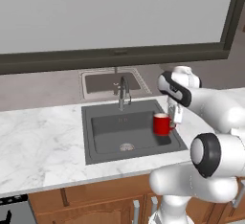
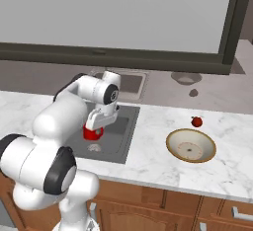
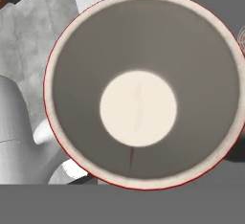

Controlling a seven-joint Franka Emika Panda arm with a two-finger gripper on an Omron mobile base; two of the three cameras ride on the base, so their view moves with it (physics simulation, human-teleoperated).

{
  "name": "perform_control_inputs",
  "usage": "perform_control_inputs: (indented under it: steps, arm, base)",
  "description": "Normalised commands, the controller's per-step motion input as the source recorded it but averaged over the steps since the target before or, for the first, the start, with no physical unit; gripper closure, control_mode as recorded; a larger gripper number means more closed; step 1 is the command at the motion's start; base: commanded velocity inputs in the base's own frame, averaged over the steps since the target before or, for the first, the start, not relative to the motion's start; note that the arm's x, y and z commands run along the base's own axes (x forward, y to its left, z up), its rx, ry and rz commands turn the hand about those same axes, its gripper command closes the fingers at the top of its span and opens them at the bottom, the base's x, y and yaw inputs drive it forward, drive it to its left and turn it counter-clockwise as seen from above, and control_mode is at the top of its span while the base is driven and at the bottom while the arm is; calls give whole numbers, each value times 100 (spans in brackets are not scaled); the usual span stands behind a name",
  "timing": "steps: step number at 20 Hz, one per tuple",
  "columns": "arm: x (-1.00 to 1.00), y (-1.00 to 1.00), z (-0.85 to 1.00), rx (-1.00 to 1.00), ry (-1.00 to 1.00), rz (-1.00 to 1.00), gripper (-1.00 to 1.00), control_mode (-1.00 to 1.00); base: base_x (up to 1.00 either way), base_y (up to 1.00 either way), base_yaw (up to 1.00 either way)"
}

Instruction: Pick the mug and place it in the sink. Pick the bowl and place it in the open cabinet and then close the cabinet.

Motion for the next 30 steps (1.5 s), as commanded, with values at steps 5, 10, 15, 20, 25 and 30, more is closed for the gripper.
perform_control_inputs:
  steps: [5, 10, 15, 20, 25, 30]
  arm:
    - [7, 24, -11, 2, 0, 6, 100, -100]
    - [0, 29, -5, -3, -4, 0, 100, -100]
    - [0, 18, -16, -1, -7, 0, 100, -100]
    - [0, 1, -19, 0, -9, 0, 100, -100]
    - [0, 0, -21, 0, -8, 0, 100, -100]
    - [6, 4, -18, 0, -1, 0, 100, -100]
  base:
    - [0, 0, 0]
    - [0, 0, 0]
    - [0, 0, 0]
    - [0, 0, 0]
    - [0, 0, 0]
    - [0, 0, 0]
